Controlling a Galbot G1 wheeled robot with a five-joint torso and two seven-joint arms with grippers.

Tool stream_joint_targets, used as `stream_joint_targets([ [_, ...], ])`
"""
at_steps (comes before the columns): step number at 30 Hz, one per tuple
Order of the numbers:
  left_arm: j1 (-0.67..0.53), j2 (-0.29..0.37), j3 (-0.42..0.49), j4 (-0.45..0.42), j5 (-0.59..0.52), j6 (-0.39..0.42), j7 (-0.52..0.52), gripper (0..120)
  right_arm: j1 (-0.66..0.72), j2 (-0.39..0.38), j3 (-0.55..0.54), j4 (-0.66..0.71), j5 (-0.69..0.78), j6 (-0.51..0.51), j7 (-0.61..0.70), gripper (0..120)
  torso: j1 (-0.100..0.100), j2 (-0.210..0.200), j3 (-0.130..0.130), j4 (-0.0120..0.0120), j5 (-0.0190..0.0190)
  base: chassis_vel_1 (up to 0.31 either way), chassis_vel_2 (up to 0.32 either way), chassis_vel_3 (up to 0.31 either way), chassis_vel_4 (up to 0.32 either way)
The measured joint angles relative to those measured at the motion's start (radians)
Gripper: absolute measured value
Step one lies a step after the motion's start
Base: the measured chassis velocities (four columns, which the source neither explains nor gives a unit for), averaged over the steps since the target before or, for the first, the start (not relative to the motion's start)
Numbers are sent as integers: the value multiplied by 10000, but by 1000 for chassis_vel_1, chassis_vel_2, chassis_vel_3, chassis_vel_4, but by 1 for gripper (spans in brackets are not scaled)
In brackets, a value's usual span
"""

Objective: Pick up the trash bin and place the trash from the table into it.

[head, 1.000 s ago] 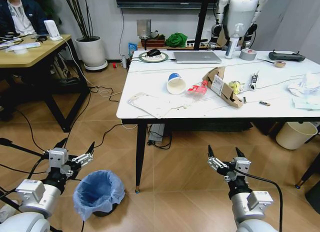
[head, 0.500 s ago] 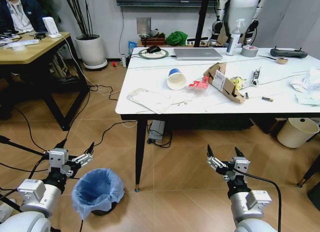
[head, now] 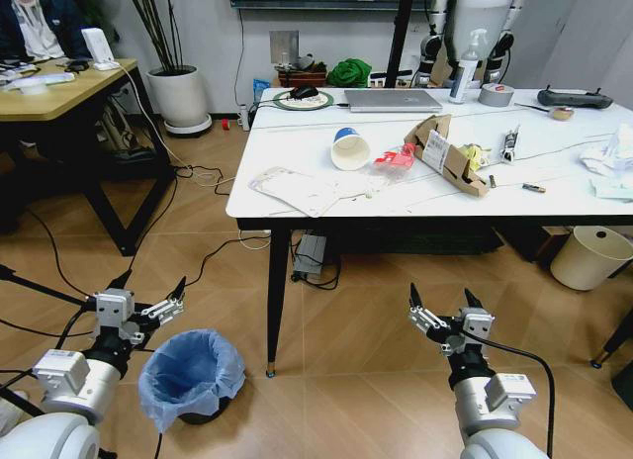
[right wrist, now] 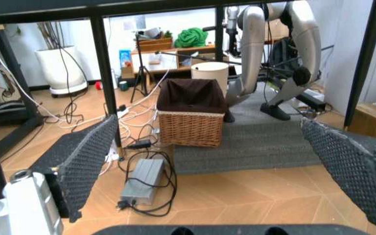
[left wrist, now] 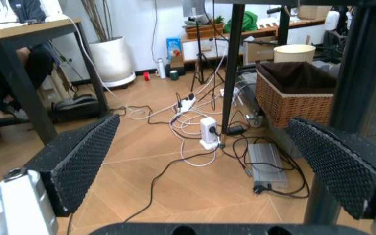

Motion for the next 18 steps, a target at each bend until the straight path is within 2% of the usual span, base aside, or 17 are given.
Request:
stream_joint_targets([
  [18, 313, -85, 1, 291, 171, -465, 182, 100, -8, 168, -206, -41, -227, -16, 47, 100, -247, -764, -520, 0, 1, 0, 0, 0, 0],
])
